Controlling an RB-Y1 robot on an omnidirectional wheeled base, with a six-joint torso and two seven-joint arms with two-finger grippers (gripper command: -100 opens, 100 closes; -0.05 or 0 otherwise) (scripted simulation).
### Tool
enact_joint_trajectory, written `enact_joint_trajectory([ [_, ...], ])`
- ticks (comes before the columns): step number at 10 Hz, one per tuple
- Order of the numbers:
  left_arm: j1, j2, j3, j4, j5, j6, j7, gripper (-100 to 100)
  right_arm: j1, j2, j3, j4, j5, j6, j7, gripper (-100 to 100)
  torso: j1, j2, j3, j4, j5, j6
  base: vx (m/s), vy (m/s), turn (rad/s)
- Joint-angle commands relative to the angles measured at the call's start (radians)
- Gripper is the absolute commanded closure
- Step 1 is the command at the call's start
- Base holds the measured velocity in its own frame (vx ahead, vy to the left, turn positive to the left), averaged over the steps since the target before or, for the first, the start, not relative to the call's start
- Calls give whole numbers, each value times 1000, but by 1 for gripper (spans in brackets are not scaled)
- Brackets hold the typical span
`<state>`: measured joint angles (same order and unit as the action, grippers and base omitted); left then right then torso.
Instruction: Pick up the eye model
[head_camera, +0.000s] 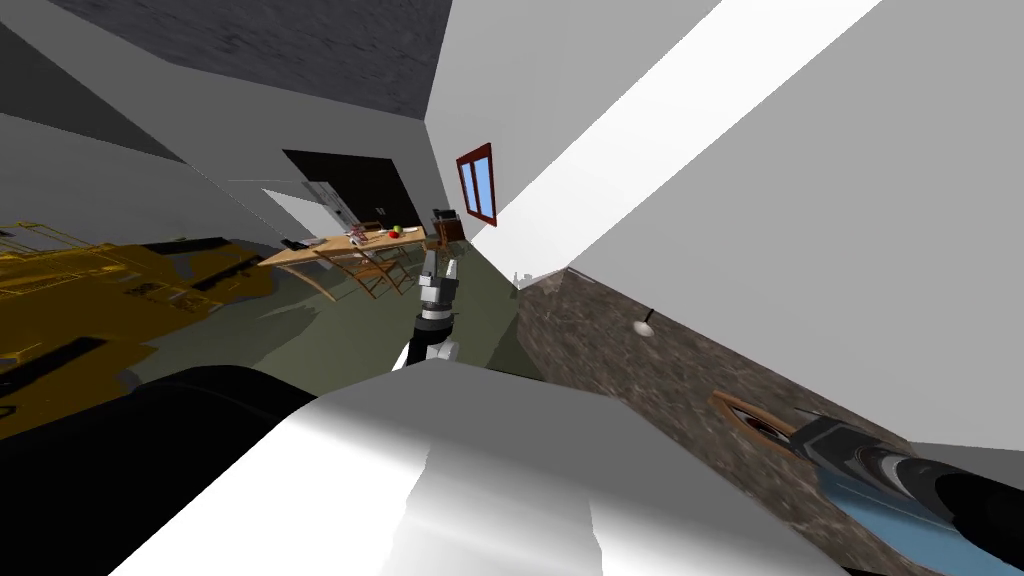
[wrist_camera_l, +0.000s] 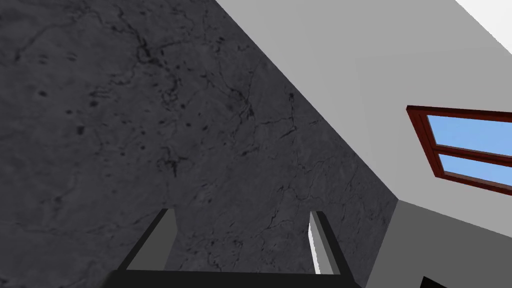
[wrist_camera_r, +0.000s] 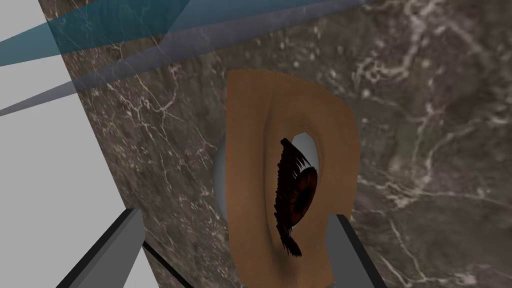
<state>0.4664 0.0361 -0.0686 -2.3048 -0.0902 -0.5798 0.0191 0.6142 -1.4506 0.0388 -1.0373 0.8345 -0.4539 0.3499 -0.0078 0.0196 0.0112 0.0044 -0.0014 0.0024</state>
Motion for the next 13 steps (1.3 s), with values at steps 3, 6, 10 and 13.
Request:
enact_joint_trajectory([
  [3, 0, 0, 0, 0, 0, 0, 0, 0, 6, -16, 87, 29, -45, 70, -102, -100, 3, -3, -2, -1, 0, 0, -212, -37, 400],
  [6, 0, 0, 0, 0, 0, 0, 0, 0, 6, -23, 122, 43, -62, 93, -153, -100, 3, -6, -3, -1, 1, 0, -140, -11, 273],
  [10, 0, 0, 0, 0, 0, 0, 0, 0, 6, -44, 222, 87, -114, 161, -267, -100, 2, -4, -2, 0, 1, 2, -194, 4, 350],
  [13, 1, 0, 0, 0, 0, 0, 0, 0, 13, -57, 242, 79, -125, 181, -290, 100, 0, -8, -4, -1, 0, 3, -113, -13, 175],
])
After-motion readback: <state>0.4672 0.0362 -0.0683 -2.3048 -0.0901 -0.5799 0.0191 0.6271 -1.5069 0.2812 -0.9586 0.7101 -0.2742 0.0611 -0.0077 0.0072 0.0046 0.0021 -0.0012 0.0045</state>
